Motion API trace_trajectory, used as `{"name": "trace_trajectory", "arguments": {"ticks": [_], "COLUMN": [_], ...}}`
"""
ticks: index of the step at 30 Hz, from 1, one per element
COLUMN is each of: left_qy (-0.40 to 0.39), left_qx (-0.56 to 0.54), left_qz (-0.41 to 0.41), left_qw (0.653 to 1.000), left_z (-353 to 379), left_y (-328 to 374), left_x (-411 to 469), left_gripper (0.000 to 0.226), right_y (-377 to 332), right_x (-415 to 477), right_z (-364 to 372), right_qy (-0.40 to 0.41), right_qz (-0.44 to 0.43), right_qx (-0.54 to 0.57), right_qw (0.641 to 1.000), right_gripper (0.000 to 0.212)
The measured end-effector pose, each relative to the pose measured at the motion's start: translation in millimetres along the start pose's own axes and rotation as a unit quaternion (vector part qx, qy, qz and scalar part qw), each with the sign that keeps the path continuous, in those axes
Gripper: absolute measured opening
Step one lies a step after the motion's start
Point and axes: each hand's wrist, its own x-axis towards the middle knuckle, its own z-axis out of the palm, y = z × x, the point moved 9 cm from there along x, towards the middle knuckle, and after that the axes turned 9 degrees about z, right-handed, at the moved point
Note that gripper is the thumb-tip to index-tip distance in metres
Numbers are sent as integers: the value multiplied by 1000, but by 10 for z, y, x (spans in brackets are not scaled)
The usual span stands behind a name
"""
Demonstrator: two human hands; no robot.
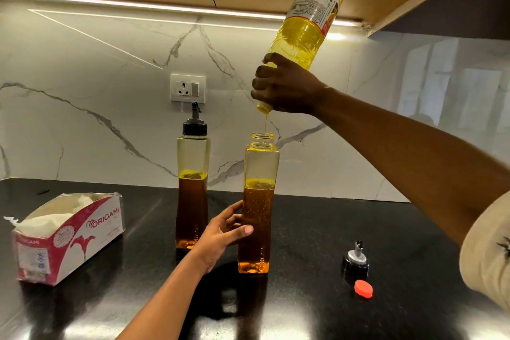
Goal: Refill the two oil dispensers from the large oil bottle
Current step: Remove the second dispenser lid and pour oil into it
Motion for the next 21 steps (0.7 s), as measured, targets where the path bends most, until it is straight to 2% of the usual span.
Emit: {"name": "trace_trajectory", "arguments": {"ticks": [8, 13, 17, 21], "left_qy": [0, -2, -3, -2], "left_qx": [0, -3, -1, -7], "left_qz": [3, 5, 3, 3], "left_qw": [1000, 1000, 1000, 1000], "left_z": [0, -3, 6, -3], "left_y": [3, -18, -5, -11], "left_x": [6, 2, 3, 4], "left_gripper": [93, 77, 86, 80], "right_y": [-21, -355, -394, -327], "right_x": [-16, -106, -139, -137], "right_z": [29, 79, 81, 89], "right_qy": [-8, -26, -27, -27], "right_qz": [5, -25, -29, -12], "right_qx": [10, 37, 48, 63], "right_qw": [1000, 999, 998, 998], "right_gripper": [7, 33, 24, 13]}}
